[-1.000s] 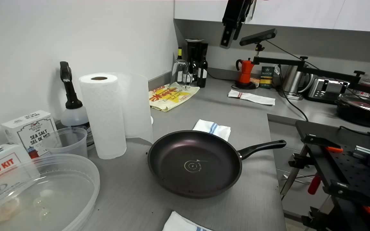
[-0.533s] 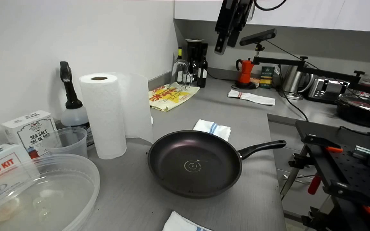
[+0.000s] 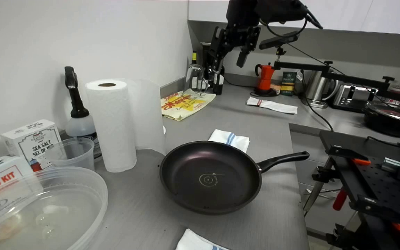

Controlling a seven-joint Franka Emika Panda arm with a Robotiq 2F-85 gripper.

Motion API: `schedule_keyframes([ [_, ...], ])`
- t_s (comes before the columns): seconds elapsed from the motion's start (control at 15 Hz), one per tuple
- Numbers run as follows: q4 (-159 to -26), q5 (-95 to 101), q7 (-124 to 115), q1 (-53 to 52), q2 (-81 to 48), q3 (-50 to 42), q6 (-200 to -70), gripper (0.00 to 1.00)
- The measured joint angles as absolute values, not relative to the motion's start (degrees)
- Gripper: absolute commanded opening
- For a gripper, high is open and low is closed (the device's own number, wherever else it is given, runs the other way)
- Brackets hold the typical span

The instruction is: Pick up the white and blue towel on the right and use it to wipe the black pan

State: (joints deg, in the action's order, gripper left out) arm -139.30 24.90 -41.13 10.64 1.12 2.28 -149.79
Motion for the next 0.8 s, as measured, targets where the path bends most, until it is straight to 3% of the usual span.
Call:
schedule_keyframes([
  [0.8,-126.2,28.6,-64.9,6.2,-15.1,-10.9,-150.1,1.00],
])
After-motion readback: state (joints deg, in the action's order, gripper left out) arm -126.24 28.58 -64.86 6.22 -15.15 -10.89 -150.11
